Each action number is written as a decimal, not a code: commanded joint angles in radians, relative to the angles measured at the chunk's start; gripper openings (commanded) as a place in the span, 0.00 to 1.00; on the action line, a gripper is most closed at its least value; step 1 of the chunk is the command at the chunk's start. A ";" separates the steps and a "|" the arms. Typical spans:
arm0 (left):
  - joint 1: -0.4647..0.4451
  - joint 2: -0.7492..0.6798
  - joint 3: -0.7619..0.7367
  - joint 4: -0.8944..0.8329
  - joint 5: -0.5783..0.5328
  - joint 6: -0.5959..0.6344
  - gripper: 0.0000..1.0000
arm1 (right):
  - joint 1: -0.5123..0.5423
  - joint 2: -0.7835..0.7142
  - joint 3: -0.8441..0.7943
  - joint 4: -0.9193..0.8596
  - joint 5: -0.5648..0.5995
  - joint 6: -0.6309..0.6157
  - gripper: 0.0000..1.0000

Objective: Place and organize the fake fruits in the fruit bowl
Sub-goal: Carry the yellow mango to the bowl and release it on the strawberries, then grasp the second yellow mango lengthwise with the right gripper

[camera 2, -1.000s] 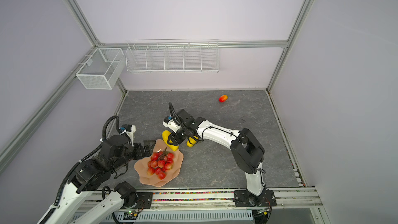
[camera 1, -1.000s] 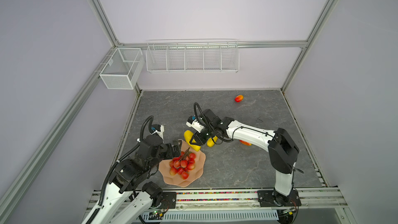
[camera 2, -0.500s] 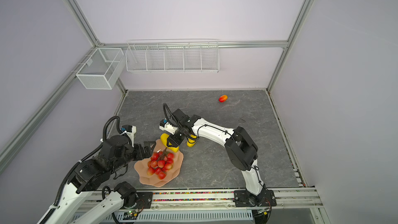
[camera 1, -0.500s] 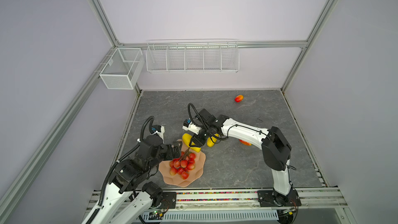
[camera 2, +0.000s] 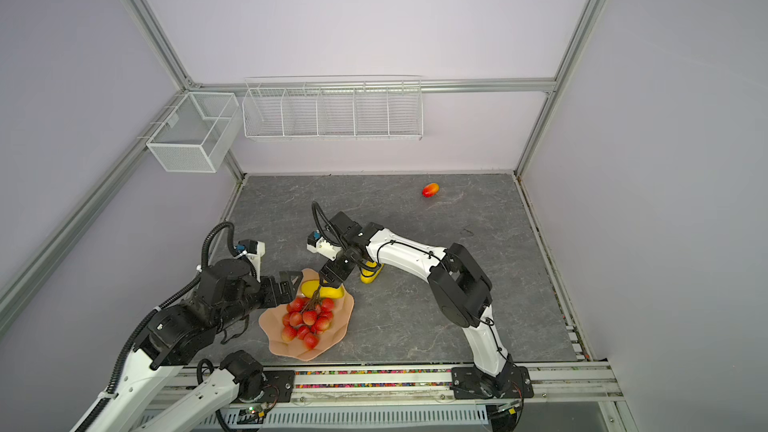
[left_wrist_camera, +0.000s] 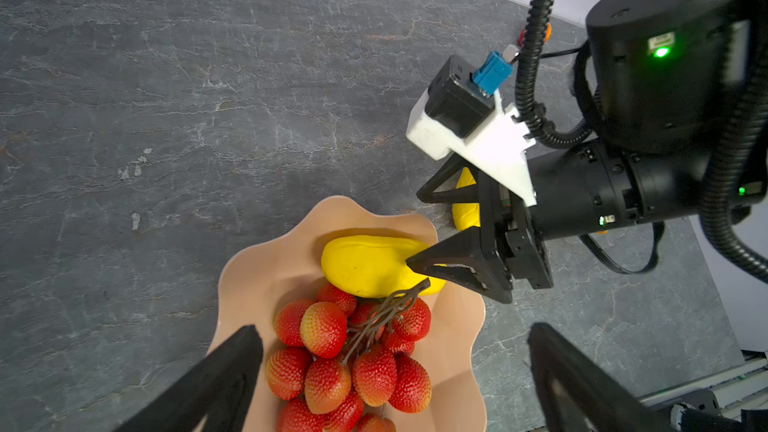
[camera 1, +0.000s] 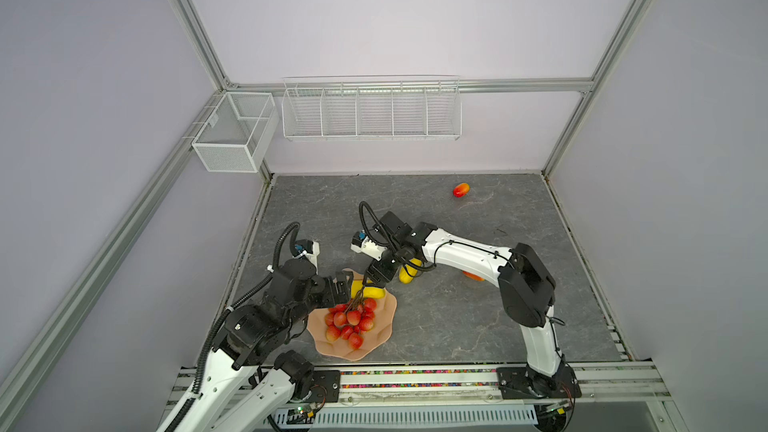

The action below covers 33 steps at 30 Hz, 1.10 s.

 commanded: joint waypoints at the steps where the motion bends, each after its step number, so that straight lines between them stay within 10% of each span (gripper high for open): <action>1: 0.003 0.005 0.002 0.017 0.020 0.003 0.99 | -0.029 -0.112 -0.052 0.079 0.086 0.091 0.80; 9: 0.004 0.089 -0.068 0.126 0.166 0.012 0.99 | -0.165 -0.260 -0.273 0.098 0.353 0.533 0.83; 28: 0.004 0.093 -0.098 0.133 0.144 0.013 0.99 | -0.165 -0.074 -0.281 0.080 0.293 0.672 0.79; 33: 0.004 0.102 -0.094 0.136 0.143 0.018 0.99 | -0.164 -0.063 -0.285 0.090 0.282 0.675 0.60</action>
